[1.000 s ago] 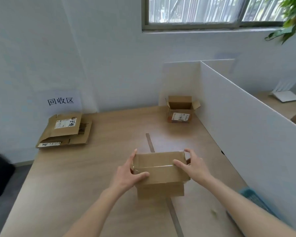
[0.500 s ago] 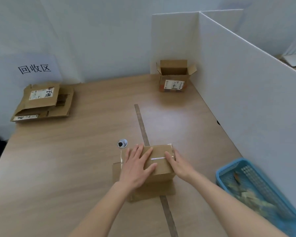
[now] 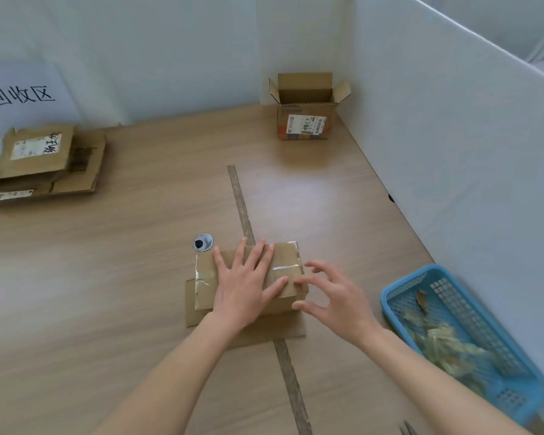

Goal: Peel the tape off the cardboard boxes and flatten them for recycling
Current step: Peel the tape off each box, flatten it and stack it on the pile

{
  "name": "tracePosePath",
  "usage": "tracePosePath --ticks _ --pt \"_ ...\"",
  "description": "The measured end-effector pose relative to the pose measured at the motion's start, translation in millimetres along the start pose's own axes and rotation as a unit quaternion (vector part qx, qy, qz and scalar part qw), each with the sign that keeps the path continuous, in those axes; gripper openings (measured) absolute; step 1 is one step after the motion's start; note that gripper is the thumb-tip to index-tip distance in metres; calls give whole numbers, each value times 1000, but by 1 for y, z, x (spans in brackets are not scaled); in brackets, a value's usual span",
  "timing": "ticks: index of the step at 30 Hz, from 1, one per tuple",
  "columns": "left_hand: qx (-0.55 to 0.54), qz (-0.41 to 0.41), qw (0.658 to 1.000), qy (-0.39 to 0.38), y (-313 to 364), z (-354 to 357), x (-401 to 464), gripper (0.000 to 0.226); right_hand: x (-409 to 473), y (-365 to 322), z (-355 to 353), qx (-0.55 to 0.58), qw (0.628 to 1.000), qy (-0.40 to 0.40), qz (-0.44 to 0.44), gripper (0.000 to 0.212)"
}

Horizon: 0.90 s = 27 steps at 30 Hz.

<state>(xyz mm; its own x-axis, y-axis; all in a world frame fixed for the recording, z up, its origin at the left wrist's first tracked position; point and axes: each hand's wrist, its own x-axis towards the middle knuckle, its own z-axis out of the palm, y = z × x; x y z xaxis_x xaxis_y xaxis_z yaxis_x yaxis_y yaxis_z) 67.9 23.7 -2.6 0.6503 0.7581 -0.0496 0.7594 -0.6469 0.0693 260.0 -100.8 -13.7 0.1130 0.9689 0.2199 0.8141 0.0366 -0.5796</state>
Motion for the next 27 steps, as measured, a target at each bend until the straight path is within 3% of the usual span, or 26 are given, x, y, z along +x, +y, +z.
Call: tracePosePath --ticks 6,13,18,27 --pt "7 -1 1000 1 2 -2 -2 87 0 -12 -6 -53 994 56 -78 6" --pt "3 0 1000 2 1 -2 -3 88 2 -20 -14 -135 980 11 -148 14" --pt "1 -3 1000 0 1 -1 -4 88 -2 -18 -18 -80 993 -16 -83 15" --pt "-4 -2 1000 5 0 2 -3 87 8 -28 -20 -152 978 -7 -143 12"
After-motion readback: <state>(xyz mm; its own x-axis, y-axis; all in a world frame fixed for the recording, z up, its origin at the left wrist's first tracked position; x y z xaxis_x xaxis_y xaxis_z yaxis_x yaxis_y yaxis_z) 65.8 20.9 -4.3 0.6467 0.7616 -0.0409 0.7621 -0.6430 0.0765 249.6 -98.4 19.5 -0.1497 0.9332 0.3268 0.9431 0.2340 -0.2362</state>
